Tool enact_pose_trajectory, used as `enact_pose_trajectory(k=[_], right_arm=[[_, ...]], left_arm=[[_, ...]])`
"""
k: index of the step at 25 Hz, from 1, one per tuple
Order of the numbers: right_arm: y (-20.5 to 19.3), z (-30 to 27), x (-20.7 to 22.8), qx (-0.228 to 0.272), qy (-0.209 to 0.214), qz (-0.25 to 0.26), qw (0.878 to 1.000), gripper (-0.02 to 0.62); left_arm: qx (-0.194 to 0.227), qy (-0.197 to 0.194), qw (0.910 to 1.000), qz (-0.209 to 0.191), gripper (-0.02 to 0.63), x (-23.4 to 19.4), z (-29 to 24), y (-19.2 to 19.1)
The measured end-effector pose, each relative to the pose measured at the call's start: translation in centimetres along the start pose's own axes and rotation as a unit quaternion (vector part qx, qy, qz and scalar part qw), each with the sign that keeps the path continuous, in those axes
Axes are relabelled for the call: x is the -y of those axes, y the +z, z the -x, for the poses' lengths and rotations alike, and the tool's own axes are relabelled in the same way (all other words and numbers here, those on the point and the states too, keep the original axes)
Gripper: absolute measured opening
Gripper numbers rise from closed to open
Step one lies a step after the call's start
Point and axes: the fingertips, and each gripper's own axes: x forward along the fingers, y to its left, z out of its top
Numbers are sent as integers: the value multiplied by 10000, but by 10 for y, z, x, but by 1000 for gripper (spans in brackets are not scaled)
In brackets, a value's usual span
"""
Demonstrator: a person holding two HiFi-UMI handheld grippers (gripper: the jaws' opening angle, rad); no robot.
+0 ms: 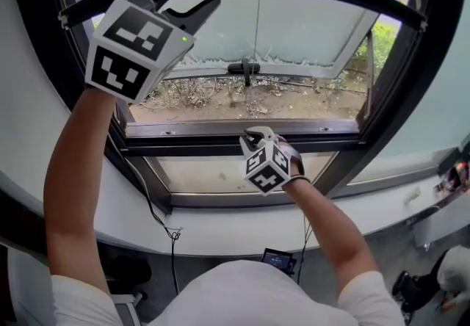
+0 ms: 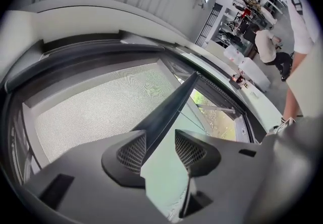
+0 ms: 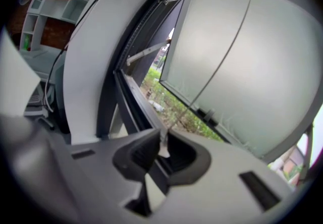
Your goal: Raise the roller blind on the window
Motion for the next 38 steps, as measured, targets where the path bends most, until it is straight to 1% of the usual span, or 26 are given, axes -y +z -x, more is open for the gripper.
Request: enact_pose_trajectory(k=[8,14,20,25,29,34,38], right_arm=[[-3,4,-1,-61,-110,79,9999,57],[-7,7,1,-93,-225,124,9996,57],[-11,10,4,-139,-270,37,9995,57],[-11,13,4,-129,-291,-8,9995,58],[-12,15,3,-132,-322,18,9994,58],[-14,17,3,-162,-346,9,9993,58],[-15,19,4,-163,-380,4,9991,58]], left_arm=[[196,106,9997,-79,189,-2,-2,14],[379,145,9991,127,189,3,7,21],[418,42,9978,510,189,26,15,6],[442,-47,9940,1004,189,49,23,-15],[489,-91,9885,1425,184,69,30,-33],[432,-134,9832,1767,179,88,37,-55],[483,-124,9746,2182,166,100,45,-67]])
